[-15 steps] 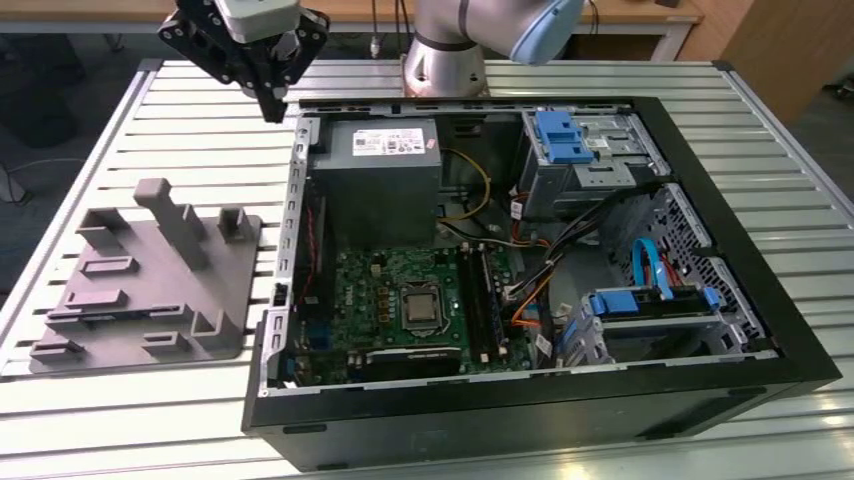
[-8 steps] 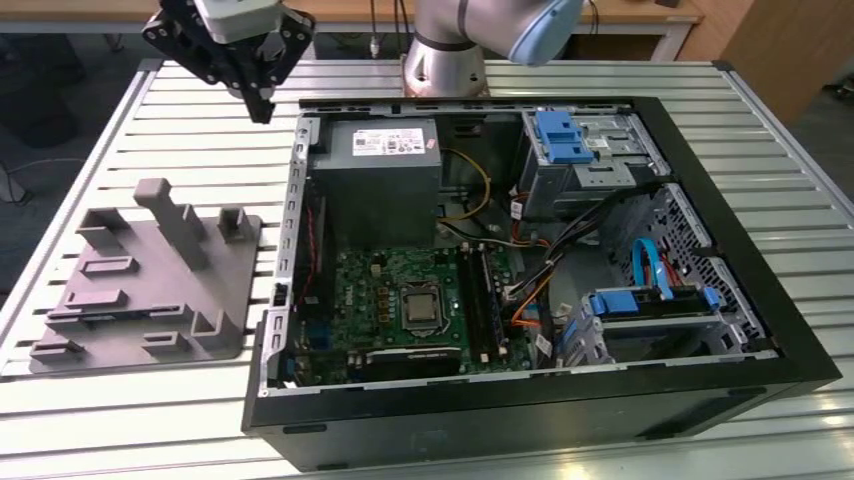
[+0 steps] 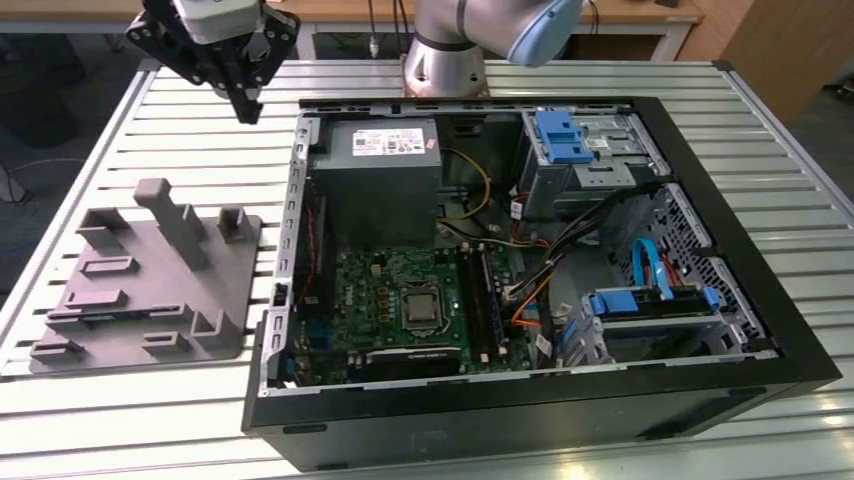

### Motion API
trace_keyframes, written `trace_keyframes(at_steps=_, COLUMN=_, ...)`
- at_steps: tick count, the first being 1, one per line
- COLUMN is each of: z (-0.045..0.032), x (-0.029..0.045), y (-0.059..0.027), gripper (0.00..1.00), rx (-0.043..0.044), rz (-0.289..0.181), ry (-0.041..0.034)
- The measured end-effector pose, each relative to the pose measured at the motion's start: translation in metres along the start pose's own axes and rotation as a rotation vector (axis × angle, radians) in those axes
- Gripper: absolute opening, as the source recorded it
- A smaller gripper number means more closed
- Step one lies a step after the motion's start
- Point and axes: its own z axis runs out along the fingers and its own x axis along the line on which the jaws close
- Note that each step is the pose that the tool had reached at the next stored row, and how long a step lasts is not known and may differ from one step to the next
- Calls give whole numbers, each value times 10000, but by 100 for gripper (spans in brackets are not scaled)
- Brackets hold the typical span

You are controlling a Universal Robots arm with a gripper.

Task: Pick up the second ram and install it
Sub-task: 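Reach for the second ram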

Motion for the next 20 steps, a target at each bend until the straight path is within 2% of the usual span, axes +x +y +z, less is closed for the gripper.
trace_keyframes(at_steps=20, z=-2, x=274, y=-21, gripper=10, rx=0, rz=1, ry=0)
